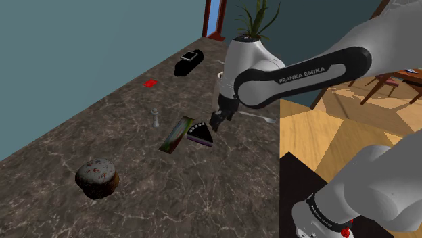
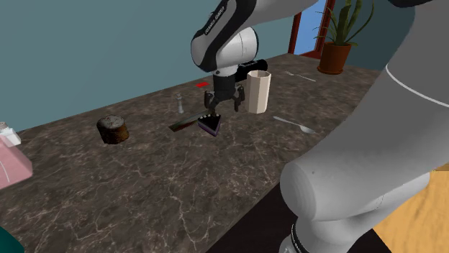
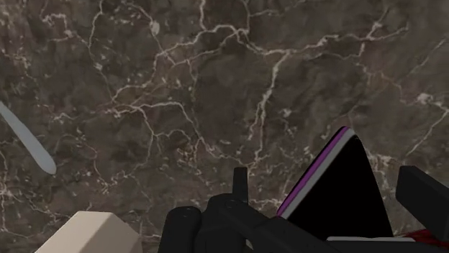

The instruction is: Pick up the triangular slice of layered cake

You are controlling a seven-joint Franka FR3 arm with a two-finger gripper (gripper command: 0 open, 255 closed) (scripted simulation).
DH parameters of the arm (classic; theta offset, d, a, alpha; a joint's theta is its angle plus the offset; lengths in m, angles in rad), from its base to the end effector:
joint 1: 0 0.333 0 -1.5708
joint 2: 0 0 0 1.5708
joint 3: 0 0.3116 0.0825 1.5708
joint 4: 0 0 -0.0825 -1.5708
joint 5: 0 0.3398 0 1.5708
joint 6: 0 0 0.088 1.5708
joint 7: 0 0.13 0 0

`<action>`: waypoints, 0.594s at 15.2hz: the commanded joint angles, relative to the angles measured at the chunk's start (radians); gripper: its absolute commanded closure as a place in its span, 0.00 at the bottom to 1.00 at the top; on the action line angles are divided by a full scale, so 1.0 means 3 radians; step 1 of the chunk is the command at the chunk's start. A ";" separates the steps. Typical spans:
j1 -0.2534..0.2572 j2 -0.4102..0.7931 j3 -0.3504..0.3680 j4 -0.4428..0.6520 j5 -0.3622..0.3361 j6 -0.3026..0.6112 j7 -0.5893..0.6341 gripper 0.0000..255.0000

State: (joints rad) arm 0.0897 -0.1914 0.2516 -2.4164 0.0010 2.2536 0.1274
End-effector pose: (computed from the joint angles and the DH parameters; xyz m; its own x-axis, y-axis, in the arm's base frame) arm 0.4084 0.1456 0.3833 0.9776 0.2084 0.0284 0.2071 -0.9774 0.0433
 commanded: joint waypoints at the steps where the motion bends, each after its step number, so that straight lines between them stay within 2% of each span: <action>1: 0.0028 0.0262 0.0063 0.0109 -0.0014 0.0140 0.0095 0.00; 4: 0.0069 0.0621 0.0125 0.0266 -0.0059 0.0320 0.0207 0.00; 9: 0.0072 0.0784 0.0121 0.0196 -0.0133 0.0545 0.0262 0.00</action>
State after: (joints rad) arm 0.1112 0.0357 0.2882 -2.3499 -0.0351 2.4010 0.2031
